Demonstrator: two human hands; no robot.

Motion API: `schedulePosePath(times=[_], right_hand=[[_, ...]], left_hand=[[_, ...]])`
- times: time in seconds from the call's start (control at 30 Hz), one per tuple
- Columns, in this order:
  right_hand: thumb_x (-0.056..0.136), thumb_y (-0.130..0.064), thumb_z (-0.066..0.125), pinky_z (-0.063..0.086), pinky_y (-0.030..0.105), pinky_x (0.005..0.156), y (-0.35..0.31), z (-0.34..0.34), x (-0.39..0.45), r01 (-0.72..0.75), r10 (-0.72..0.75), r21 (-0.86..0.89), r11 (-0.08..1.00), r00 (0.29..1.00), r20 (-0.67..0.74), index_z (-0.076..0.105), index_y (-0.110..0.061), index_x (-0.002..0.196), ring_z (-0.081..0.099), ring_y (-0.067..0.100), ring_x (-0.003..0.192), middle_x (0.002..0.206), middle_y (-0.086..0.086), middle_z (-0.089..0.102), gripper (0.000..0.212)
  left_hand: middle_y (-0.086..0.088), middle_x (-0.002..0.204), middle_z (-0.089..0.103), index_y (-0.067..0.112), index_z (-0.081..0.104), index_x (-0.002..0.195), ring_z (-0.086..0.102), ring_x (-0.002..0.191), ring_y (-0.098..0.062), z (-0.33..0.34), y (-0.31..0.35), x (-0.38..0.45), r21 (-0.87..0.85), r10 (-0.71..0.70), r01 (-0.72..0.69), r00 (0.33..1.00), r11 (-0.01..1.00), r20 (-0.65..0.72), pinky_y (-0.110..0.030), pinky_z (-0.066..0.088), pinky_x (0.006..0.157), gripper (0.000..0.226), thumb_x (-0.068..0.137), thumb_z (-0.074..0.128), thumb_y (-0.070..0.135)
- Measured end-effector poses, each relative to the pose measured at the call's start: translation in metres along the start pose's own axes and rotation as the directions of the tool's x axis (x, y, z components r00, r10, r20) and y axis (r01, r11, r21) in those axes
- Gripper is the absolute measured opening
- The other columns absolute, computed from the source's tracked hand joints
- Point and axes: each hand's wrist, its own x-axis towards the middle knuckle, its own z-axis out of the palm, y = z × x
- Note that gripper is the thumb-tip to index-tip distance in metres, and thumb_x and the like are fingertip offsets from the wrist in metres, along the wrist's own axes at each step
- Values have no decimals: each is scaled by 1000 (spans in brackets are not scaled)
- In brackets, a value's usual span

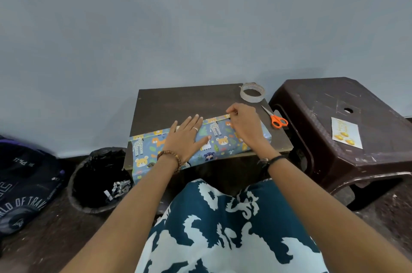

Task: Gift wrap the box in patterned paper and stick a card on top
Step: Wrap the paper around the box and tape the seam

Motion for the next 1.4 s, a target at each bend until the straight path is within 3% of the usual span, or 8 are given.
schedulePosePath(times=[0.23,0.37,0.47,0.57,0.73,0.9,1.07,1.4], right_hand=[[87,2,39,40,31,74,21,11,64,-90,88,-15,996,990,-106,61,-1,110,57,27,95,108,15,63,32],[90,2,42,29,29,67,38,16,98,-168,166,-95,981,986,-33,55,4,104,48,25,86,95,21,51,19],[91,-1,47,38,35,85,46,17,115,-233,243,-179,956,969,35,50,10,116,52,35,111,118,24,55,27],[90,-2,52,39,36,90,51,21,122,-234,257,-236,943,964,69,49,9,119,50,37,115,123,25,54,31],[86,-5,59,41,33,81,56,24,115,-166,189,-252,954,979,70,53,1,114,53,33,109,119,18,56,29],[90,-18,49,36,32,69,52,20,102,-64,69,-310,949,998,7,56,-4,99,56,31,91,100,12,61,18],[89,-13,44,35,33,66,45,16,95,8,-33,-400,917,998,-55,54,-4,107,58,37,92,100,19,63,22],[93,-15,37,35,30,62,50,20,96,100,-150,-478,873,986,-67,60,-1,99,60,33,85,94,19,66,27]], left_hand=[[9,157,9,24,10,149,7,144,-6,1,2,-5,-72,-3,-2,998,997,-69,-38,5,119,68,93,24,60],[9,155,20,25,17,148,16,142,-7,2,2,-5,-79,-13,3,993,997,-115,-35,9,117,67,92,29,60],[11,152,25,25,18,148,21,139,-6,3,3,-6,-57,6,-15,987,998,-158,-33,12,116,67,92,29,60],[11,152,26,25,18,148,22,138,-6,4,2,-5,-60,13,-22,988,998,-152,-32,12,115,67,92,29,60],[11,152,26,25,18,148,23,138,-6,5,-1,-1,-62,18,-26,991,998,-136,-33,15,116,67,92,28,61],[9,153,24,25,19,148,22,140,-7,5,-1,0,-74,14,-23,993,997,-118,-36,16,116,67,92,29,60],[9,154,23,25,18,148,21,141,-8,4,0,0,-90,6,-17,993,996,-118,-34,12,116,66,92,29,59],[9,154,21,26,18,148,19,141,-8,3,-1,2,-86,-1,-7,996,996,-92,-35,11,117,66,92,28,59]])
